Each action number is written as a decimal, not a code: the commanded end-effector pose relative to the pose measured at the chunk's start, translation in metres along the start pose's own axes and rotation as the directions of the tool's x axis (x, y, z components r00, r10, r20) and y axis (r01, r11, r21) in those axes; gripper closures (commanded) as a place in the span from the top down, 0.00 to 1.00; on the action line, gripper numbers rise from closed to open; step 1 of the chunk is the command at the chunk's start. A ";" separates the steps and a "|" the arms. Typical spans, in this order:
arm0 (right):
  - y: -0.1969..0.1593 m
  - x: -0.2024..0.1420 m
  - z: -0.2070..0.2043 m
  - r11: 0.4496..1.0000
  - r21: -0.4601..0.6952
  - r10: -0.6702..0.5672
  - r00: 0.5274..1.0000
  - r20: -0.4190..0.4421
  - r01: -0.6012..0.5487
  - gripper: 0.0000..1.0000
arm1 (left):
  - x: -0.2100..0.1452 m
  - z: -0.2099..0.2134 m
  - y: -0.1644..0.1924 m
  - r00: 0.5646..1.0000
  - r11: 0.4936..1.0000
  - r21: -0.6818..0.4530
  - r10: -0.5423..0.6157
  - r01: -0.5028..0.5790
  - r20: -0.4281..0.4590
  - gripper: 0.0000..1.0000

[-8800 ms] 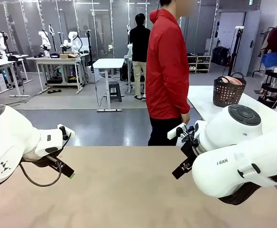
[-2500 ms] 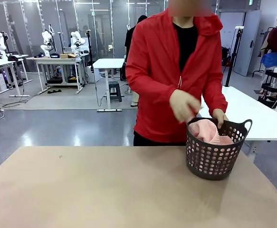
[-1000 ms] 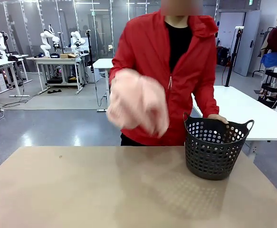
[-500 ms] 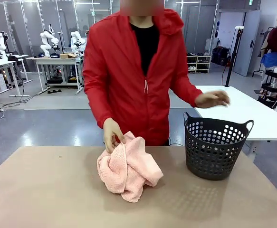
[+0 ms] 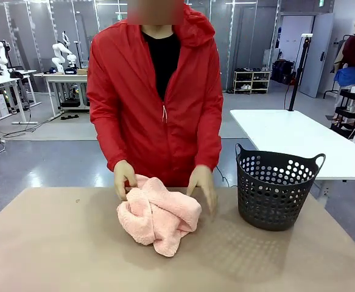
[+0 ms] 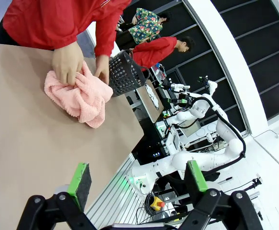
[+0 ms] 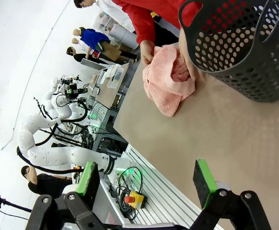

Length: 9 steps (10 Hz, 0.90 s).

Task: Fold the towel.
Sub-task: Grab the top end of the 100 cm Hotel Towel extended by the human.

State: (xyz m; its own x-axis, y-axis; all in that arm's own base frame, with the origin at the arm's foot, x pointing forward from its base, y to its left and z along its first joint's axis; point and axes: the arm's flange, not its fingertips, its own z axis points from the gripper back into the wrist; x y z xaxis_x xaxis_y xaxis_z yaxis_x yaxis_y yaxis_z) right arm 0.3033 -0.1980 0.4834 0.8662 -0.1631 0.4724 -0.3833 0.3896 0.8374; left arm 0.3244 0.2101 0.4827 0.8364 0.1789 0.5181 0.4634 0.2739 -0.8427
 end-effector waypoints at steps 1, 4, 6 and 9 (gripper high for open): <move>0.000 0.002 0.001 1.000 0.009 0.022 1.000 0.011 -0.022 1.00 | 0.000 0.001 0.000 1.000 1.000 -0.018 -0.013 0.013 -0.002 1.00; 0.000 0.002 0.001 1.000 0.009 0.022 1.000 0.011 -0.022 1.00 | 0.000 0.001 0.000 1.000 1.000 -0.018 -0.013 0.013 -0.002 1.00; 0.000 0.002 0.001 1.000 0.009 0.022 1.000 0.011 -0.022 1.00 | 0.000 0.001 0.000 1.000 1.000 -0.018 -0.013 0.013 -0.002 1.00; 0.000 0.002 0.001 1.000 0.009 0.022 1.000 0.011 -0.022 1.00 | 0.000 0.001 0.000 1.000 1.000 -0.018 -0.013 0.013 -0.002 1.00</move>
State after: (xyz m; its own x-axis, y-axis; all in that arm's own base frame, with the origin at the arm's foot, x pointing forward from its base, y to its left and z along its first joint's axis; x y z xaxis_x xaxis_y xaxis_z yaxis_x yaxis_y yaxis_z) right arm 0.3034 -0.1979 0.4835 0.8661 -0.1630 0.4725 -0.3834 0.3897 0.8373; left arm 0.3243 0.2101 0.4827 0.8364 0.1790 0.5181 0.4634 0.2740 -0.8427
